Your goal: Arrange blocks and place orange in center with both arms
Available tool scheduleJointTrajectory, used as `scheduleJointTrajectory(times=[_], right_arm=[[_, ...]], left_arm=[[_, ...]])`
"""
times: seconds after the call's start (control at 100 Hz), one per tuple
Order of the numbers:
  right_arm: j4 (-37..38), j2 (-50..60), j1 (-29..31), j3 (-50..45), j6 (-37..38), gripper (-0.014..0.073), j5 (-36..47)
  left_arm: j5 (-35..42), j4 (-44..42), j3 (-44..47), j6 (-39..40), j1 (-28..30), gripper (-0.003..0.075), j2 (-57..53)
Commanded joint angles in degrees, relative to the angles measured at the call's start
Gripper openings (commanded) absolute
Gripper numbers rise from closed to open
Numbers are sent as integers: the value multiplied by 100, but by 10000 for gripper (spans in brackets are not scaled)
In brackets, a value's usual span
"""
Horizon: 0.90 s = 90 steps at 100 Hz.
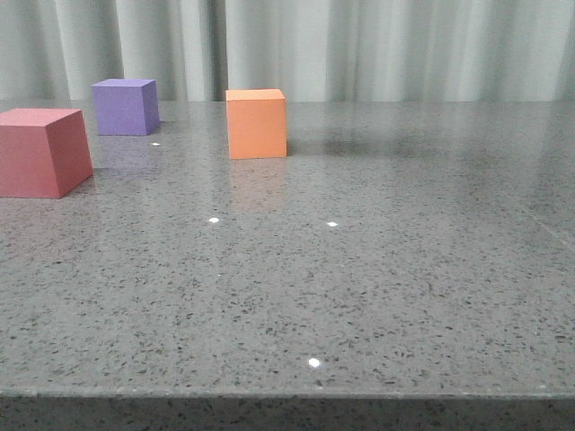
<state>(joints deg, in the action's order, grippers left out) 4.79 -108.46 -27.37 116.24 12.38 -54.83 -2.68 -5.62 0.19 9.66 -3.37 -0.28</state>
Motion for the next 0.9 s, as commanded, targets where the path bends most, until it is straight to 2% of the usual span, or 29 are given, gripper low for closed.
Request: scheduleJointTrajectory(times=[0.0, 0.31, 0.49, 0.67, 0.89], right_arm=[[70, 643, 301, -197, -232, 638, 223], [70, 2446, 1460, -2892, -248, 638, 1318], [125, 3636, 1992, -4266, -248, 638, 1654], [360, 4803, 2106, -5744, -248, 638, 2449], [383, 5923, 2106, -7116, -248, 638, 3195]], left_arm=[[459, 32, 236, 11, 7, -19, -181], [459, 32, 236, 11, 7, -19, -181], [459, 32, 236, 11, 7, -19, -181], [459, 32, 236, 11, 7, -19, -181], [459, 32, 236, 11, 7, -19, -181]])
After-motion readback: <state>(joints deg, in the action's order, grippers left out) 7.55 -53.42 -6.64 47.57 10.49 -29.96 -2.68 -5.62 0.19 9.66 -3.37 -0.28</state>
